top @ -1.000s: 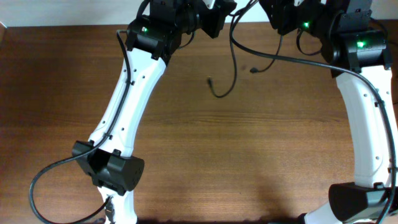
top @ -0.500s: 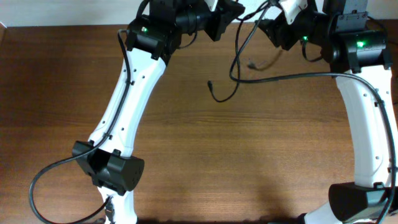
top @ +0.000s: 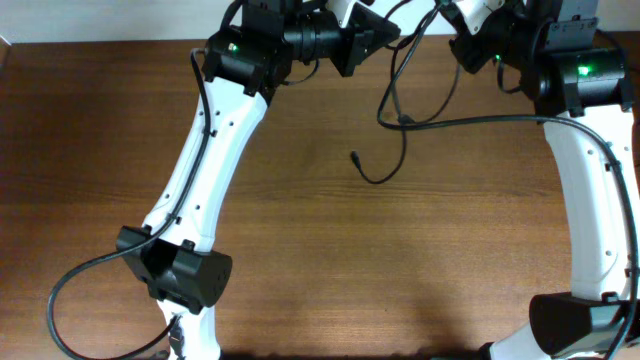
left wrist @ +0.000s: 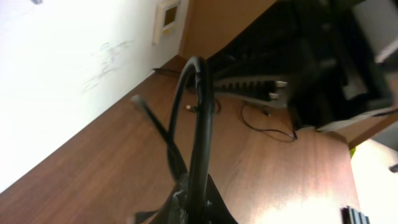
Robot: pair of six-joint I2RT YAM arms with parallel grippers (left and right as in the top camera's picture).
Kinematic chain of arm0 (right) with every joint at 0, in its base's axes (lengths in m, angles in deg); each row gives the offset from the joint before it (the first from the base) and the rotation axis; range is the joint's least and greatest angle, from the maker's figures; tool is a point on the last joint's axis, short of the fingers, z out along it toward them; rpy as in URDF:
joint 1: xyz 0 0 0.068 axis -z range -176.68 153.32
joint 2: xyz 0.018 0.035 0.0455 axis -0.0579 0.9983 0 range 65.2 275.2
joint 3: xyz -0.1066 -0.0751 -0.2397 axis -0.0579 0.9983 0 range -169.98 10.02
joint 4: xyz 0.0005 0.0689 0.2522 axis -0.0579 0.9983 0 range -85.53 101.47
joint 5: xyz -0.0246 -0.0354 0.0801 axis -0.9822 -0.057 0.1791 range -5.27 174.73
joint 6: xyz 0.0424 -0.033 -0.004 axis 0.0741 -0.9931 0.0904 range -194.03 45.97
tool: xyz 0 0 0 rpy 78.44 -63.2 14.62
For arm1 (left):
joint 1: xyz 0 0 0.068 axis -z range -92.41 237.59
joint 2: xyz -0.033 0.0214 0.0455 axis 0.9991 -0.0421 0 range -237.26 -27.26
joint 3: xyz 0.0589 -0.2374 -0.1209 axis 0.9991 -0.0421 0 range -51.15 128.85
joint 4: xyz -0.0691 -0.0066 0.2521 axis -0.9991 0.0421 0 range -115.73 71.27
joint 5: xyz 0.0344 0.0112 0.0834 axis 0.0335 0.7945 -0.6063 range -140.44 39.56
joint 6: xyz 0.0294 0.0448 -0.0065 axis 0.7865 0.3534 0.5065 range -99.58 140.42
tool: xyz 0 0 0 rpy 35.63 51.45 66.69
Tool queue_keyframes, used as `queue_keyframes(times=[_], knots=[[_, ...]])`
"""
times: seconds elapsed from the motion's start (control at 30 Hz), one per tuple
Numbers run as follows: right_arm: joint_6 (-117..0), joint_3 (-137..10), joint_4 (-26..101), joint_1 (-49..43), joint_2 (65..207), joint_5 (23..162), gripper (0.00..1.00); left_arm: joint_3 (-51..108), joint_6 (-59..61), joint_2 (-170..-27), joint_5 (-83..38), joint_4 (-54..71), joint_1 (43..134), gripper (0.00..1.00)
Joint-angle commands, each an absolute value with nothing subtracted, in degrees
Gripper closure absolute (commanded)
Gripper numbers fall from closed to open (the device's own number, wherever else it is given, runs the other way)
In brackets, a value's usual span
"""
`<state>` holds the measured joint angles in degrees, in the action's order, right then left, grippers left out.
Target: Untangle cables
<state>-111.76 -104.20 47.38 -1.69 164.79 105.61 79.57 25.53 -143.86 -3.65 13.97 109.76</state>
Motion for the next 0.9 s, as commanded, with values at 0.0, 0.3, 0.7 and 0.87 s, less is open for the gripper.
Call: queue_keyframes(times=[0.0,0.3,0.7,0.87], knots=[[-111.74,-104.55,47.34,-1.41,165.21,104.98,0.96,80.2,25.85,-143.51,1.42,13.97,110.11,1.0],[-108.75,-104.55,48.63,-1.89,164.75,105.53,0.67,80.2,25.88,-143.51,0.96,13.95,110.09,1.0],[-94.41,-104.55,50.16,-1.91,163.37,108.5,0.52,80.2,26.07,-143.51,-4.4,12.86,110.33,1.0],[-93.21,-104.55,49.26,-1.91,163.37,108.48,0.52,80.2,26.05,-143.51,-1.51,12.53,110.77,1.0]])
